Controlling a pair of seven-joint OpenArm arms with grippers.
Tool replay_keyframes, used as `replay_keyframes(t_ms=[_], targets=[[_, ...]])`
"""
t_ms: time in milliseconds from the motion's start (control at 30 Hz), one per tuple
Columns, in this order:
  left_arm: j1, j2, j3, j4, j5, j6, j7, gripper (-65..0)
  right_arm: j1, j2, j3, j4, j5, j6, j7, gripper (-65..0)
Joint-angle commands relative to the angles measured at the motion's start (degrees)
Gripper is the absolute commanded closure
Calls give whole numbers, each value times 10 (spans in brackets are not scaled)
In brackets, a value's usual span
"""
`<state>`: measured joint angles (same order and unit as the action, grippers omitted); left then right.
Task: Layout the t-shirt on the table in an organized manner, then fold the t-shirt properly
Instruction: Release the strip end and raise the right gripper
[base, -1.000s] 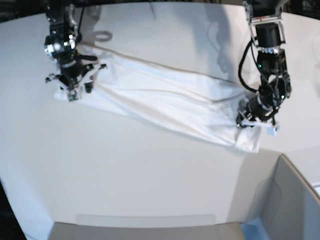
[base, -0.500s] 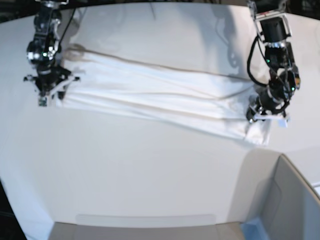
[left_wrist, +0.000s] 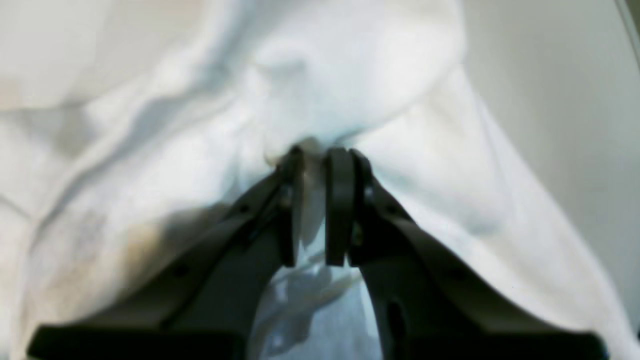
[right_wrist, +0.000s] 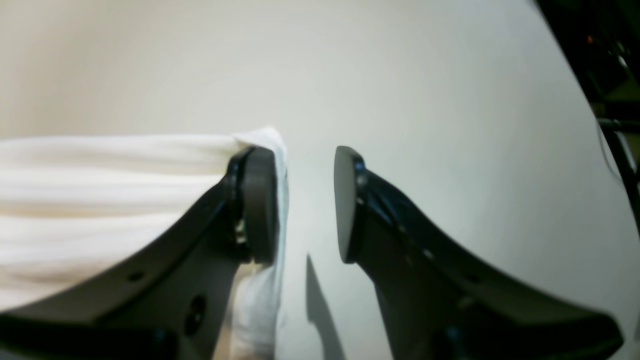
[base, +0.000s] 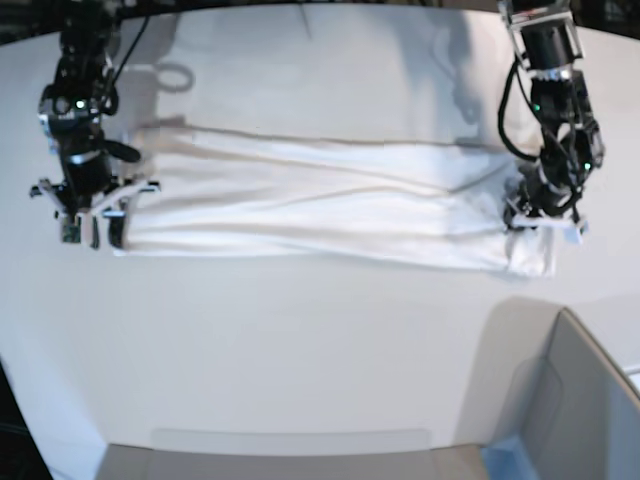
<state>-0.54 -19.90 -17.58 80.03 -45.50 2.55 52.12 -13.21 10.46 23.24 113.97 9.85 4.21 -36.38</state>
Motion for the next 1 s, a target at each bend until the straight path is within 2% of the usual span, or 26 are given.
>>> replay_keyframes(t_ms=[0, 133, 233, 433, 567, 733, 967], targets=[[2, -5, -1, 27, 4, 2, 6, -93, -5, 7, 6, 16, 21, -4, 9, -192], [17, 10, 3, 91, 4, 2, 7, -95, -23, 8, 41, 17, 116, -2, 8, -192], [16, 10, 13, 92, 6, 1, 16, -95, -33, 8, 62, -3, 153, -1, -11, -192], [15, 8, 15, 88, 6, 0, 25, -95, 4, 55, 58, -89, 154, 0, -25, -192], [15, 8, 15, 87, 6, 0, 25, -95, 38, 80, 17, -135, 154, 0, -26, -192], [19, 7, 13, 87, 6, 0, 25, -95, 81, 82, -15, -178, 154, 0, -25, -192], [20, 6, 13, 87, 6, 0, 25, -95, 135, 93, -18, -227, 152, 0, -25, -192]])
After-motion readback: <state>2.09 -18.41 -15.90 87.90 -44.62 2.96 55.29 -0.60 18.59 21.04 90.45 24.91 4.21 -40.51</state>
